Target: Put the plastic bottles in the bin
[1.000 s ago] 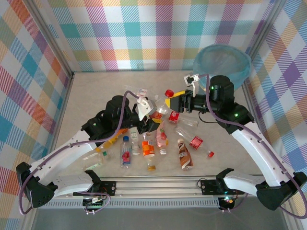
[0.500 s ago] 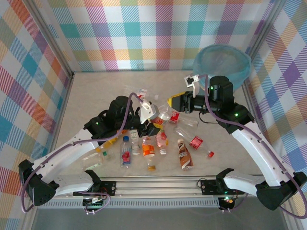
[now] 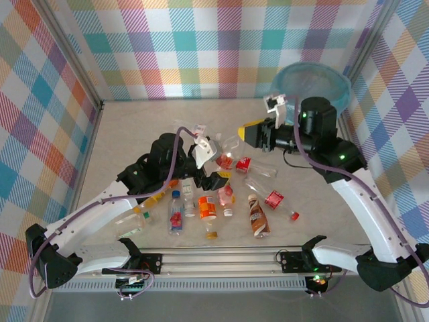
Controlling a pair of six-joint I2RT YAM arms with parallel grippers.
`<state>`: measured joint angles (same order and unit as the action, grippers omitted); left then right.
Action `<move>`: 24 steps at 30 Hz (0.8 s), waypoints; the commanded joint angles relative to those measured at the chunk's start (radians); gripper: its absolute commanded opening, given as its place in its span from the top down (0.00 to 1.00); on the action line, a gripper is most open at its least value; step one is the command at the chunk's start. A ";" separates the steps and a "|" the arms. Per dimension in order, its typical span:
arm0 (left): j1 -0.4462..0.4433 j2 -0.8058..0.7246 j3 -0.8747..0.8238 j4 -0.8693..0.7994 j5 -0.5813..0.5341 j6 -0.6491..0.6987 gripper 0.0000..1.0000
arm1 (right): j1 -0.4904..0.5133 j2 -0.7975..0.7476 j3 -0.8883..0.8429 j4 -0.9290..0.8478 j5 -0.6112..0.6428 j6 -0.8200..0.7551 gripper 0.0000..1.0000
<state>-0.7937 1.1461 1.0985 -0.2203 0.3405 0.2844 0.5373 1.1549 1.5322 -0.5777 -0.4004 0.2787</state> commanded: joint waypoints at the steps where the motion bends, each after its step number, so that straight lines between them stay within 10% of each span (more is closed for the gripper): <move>1: -0.010 -0.011 0.066 0.153 -0.097 -0.057 0.00 | 0.004 0.024 0.185 -0.131 0.186 -0.112 1.00; 13: -0.010 0.345 0.610 -0.011 -0.334 -0.314 0.00 | -0.011 0.170 0.536 -0.022 0.943 -0.565 1.00; 24: -0.010 0.524 0.713 -0.044 -0.252 -0.505 0.00 | -0.207 0.369 0.603 -0.005 0.936 -0.561 1.00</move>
<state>-0.7944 1.6638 1.7855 -0.2535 0.0620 -0.1448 0.3435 1.5047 2.0907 -0.5957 0.5159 -0.2783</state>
